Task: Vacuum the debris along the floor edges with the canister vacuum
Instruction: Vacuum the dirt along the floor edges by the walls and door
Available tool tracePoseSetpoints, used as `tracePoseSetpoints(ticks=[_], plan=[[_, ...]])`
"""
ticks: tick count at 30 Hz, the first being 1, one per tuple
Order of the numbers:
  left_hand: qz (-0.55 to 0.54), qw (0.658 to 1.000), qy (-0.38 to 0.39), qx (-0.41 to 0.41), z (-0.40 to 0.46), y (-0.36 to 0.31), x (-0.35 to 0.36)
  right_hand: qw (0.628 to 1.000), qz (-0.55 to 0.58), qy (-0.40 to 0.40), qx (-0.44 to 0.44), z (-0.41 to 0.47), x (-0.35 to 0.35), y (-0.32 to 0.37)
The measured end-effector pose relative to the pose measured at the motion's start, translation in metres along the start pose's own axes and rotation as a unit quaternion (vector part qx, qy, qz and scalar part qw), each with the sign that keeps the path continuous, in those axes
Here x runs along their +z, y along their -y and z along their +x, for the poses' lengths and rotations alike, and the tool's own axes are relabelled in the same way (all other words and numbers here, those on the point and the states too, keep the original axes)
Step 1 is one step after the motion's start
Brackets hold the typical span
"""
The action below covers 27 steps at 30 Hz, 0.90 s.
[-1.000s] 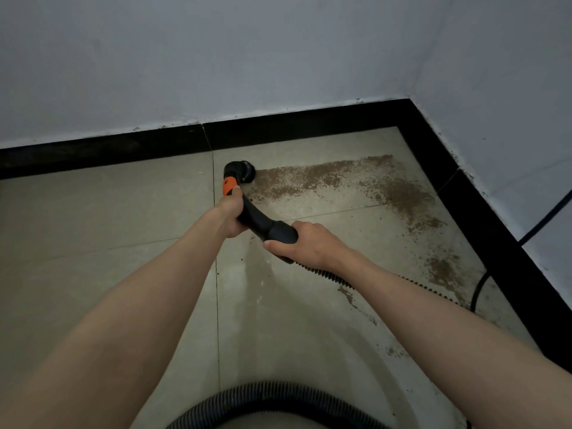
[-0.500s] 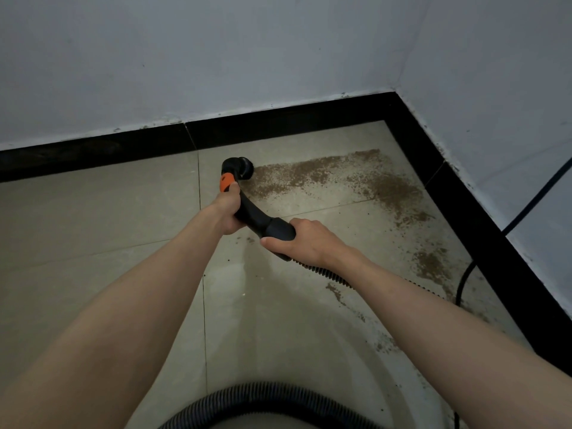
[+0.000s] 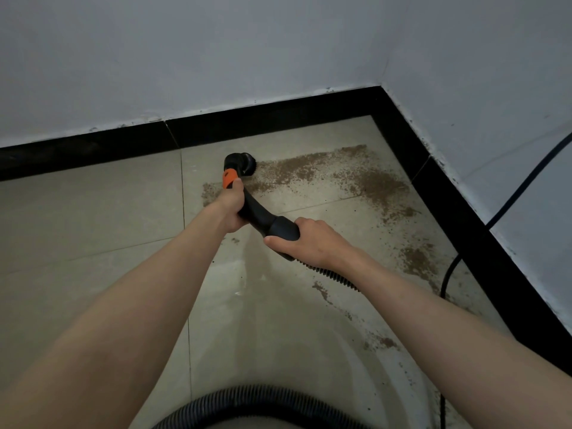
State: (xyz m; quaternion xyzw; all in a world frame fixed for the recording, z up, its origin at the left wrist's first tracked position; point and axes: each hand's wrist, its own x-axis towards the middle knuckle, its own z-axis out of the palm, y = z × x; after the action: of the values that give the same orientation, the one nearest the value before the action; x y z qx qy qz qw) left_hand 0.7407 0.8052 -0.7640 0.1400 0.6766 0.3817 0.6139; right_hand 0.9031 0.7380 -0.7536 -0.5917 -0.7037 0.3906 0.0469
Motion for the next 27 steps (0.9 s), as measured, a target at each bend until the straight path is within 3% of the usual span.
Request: tracePoseSetpoints(ticks=[27], plan=[[0.062, 0.998, 0.022, 0.018, 0.007, 0.01, 0.074, 0.998, 0.029, -0.031, 0.051, -0.015, -0.028, -0.051]])
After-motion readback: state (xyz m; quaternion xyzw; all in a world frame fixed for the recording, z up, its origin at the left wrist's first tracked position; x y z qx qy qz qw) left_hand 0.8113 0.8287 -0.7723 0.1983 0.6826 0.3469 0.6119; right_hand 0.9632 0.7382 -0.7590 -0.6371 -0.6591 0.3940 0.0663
